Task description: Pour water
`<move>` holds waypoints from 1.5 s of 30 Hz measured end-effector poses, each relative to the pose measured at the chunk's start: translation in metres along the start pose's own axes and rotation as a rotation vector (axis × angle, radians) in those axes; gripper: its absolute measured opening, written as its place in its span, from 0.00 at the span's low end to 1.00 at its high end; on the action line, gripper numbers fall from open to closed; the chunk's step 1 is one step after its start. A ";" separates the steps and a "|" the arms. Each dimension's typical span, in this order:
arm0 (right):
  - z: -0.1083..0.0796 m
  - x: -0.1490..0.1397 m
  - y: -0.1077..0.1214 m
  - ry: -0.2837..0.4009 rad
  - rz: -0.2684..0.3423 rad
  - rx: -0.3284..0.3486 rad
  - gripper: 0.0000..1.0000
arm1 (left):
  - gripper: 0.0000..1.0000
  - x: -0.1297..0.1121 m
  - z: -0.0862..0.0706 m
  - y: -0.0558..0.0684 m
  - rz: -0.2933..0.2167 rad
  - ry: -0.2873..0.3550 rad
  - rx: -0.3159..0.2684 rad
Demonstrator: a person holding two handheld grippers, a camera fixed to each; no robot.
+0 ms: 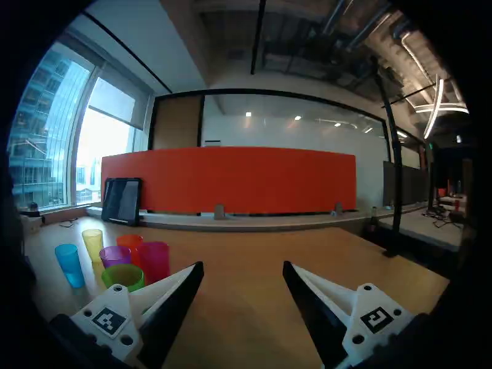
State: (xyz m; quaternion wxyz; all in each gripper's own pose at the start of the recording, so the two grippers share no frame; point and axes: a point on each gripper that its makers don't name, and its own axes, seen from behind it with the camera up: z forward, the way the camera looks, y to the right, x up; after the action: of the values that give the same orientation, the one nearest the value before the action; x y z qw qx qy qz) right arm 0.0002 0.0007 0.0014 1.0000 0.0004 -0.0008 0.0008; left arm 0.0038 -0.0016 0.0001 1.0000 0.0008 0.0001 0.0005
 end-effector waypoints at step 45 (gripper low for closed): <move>0.035 0.193 -0.035 -0.010 -0.006 0.224 1.00 | 0.97 0.211 0.030 0.025 -0.036 0.008 -0.238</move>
State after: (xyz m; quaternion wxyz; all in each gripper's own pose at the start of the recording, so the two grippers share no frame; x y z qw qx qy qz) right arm 0.1930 -0.0346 0.0366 0.9936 0.1124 -0.0056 -0.0024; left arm 0.2143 0.0233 0.0303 0.9929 -0.1180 0.0041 -0.0175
